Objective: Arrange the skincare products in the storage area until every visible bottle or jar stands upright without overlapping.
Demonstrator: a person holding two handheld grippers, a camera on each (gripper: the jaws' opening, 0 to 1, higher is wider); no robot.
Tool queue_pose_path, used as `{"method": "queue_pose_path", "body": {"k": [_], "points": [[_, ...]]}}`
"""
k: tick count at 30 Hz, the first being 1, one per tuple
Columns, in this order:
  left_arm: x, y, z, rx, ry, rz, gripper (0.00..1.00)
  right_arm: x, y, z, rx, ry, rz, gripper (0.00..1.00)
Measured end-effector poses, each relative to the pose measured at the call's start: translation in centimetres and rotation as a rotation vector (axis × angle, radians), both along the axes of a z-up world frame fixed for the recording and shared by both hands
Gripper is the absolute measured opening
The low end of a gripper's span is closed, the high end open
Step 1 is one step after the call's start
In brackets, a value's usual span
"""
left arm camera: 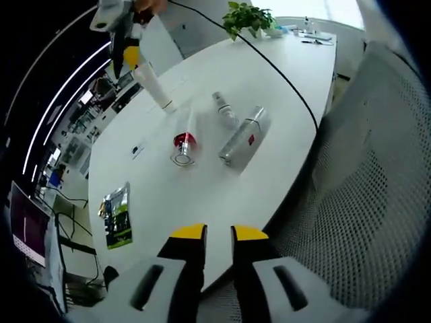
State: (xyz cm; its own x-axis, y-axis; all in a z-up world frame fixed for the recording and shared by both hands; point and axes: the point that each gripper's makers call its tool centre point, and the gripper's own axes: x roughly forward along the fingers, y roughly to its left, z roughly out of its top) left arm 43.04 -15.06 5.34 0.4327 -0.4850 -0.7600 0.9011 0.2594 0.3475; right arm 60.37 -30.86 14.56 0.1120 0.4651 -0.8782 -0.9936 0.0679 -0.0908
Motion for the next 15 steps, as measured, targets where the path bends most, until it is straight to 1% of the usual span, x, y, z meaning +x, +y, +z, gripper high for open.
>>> {"method": "queue_pose_path", "body": {"k": [1,2,3,4,6,7,8,9,10,11,12,13,14,15], "points": [[0.0,0.0,0.0,0.000,-0.001,-0.002,0.12,-0.8,0.1,-1.3,-0.032,0.018,0.017,0.38],[0.0,0.0,0.0,0.001,0.000,-0.002,0.12,-1.8,0.1,-3.1,-0.084,0.033,0.021,0.38],[0.0,0.0,0.0,0.001,-0.001,-0.002,0.12,-2.2,0.0,-4.2,-0.123,0.028,0.042,0.38],[0.0,0.0,0.0,0.001,-0.001,-0.001,0.12,-2.5,-0.1,-5.8,-0.173,0.001,0.049,0.37],[0.0,0.0,0.1,-0.001,-0.004,0.001,0.12,-3.1,-0.9,-8.1,-0.252,0.008,0.087,0.37],[0.0,0.0,0.1,-0.001,-0.003,0.001,0.12,-3.8,-0.7,-9.4,-0.277,0.006,0.107,0.38],[0.0,0.0,0.1,-0.001,-0.004,0.001,0.12,-4.3,-0.7,-10.2,-0.301,0.007,0.150,0.39],[0.1,0.0,0.1,-0.001,-0.004,0.001,0.12,-4.7,-0.3,-11.1,-0.295,0.016,0.140,0.39],[0.1,0.0,0.1,-0.002,-0.005,0.000,0.12,-5.0,-0.1,-11.6,-0.292,0.027,0.132,0.38],[0.1,0.0,0.1,-0.003,-0.005,0.001,0.12,-5.4,-0.1,-12.3,-0.303,0.045,0.142,0.37],[0.1,0.0,0.1,-0.002,-0.005,-0.001,0.12,-5.6,-0.1,-12.8,-0.316,0.048,0.148,0.37],[0.0,0.0,0.1,-0.002,-0.005,-0.002,0.12,-5.7,-0.4,-13.2,-0.352,0.041,0.178,0.36],[0.0,0.0,0.1,-0.002,-0.004,-0.002,0.12,-5.3,-0.4,-13.4,-0.361,0.013,0.187,0.39],[0.0,0.0,0.1,-0.001,-0.004,-0.004,0.12,-5.5,-0.5,-13.7,-0.371,0.026,0.182,0.39]]}}
